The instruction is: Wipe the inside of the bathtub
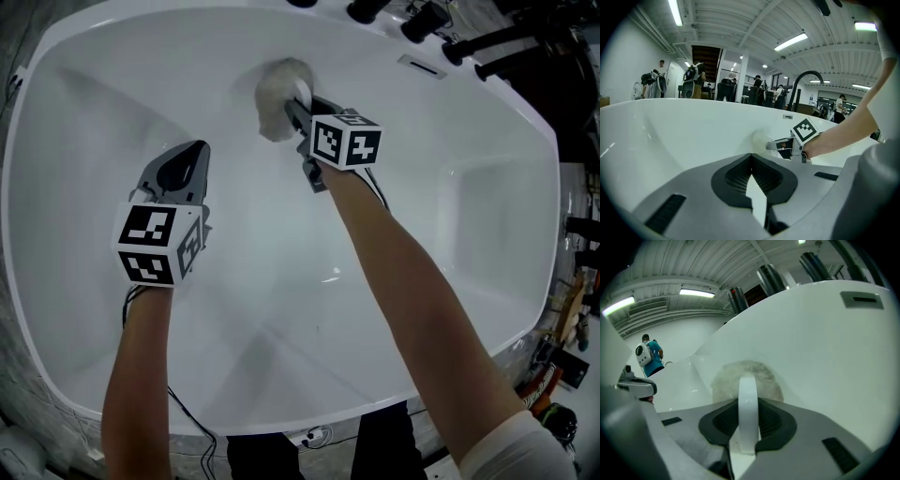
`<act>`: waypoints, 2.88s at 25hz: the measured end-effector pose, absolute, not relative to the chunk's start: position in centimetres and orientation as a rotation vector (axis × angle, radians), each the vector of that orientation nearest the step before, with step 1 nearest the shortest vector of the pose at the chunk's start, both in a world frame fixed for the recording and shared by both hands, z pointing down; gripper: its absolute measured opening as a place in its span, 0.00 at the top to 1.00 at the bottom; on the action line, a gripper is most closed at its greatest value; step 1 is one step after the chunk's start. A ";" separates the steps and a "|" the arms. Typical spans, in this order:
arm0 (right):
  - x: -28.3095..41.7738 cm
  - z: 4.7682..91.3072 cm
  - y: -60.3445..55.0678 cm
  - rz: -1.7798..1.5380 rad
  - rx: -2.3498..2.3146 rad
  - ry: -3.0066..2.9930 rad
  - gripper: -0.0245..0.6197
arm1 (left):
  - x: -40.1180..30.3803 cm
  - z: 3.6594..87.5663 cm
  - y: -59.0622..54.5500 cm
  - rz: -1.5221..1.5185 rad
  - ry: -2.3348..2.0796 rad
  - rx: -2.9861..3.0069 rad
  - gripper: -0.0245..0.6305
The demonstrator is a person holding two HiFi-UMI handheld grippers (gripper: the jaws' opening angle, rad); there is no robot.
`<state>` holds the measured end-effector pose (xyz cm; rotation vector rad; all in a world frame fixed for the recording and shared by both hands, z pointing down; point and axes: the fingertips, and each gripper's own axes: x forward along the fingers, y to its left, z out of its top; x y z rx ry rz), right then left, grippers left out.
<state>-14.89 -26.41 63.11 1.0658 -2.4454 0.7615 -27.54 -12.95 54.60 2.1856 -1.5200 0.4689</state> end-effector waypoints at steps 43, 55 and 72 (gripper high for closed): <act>18.1 59.8 -28.6 0.774 1.314 -2.418 0.82 | 3.2 51.7 -15.8 0.508 -1.380 2.340 0.95; 20.2 59.6 -28.3 0.523 1.172 -2.489 0.82 | 7.9 52.3 -15.7 0.486 -1.397 2.348 0.95; 32.1 59.8 -30.5 0.507 1.255 -2.470 0.82 | 18.7 52.3 -19.3 0.459 -1.333 2.392 0.95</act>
